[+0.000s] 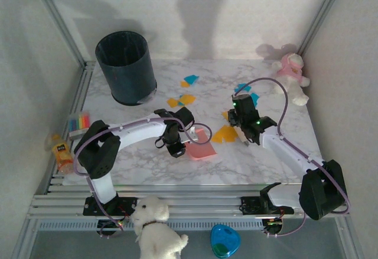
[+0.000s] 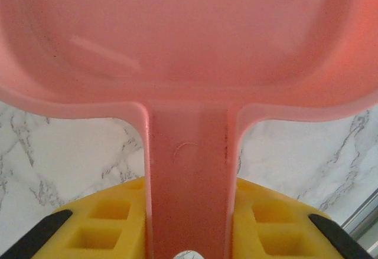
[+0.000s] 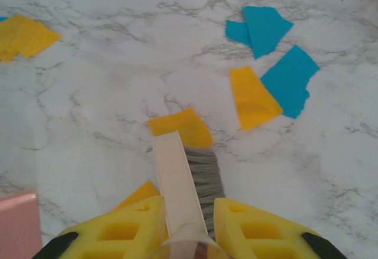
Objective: Sweep away the paper scraps from the table
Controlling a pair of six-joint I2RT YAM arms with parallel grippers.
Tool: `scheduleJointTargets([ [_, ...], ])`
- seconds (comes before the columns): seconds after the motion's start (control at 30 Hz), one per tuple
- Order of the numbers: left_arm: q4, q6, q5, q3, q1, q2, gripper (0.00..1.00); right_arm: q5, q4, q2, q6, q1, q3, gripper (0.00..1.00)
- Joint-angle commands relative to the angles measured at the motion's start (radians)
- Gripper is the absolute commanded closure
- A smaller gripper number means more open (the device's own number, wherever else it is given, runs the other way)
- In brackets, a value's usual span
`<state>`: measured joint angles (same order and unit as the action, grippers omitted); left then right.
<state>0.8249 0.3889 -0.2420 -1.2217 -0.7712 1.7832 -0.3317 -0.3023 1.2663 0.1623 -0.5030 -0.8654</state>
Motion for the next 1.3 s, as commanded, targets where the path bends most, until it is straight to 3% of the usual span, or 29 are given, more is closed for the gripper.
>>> scheduleJointTargets([
  [0.0,0.051,-0.016,0.023,-0.028,-0.009,0.019,1.0,0.02,-0.023,0.018,0.067,-0.033,0.013,1.0],
  [0.53,0.065,-0.03,0.023,-0.048,-0.011,0.048,1.0,0.081,-0.005,0.026,0.143,-0.119,-0.015,1.0],
  [1.27,0.062,-0.045,0.027,-0.053,-0.013,0.054,1.0,0.19,-0.001,-0.018,0.2,-0.136,-0.048,1.0],
])
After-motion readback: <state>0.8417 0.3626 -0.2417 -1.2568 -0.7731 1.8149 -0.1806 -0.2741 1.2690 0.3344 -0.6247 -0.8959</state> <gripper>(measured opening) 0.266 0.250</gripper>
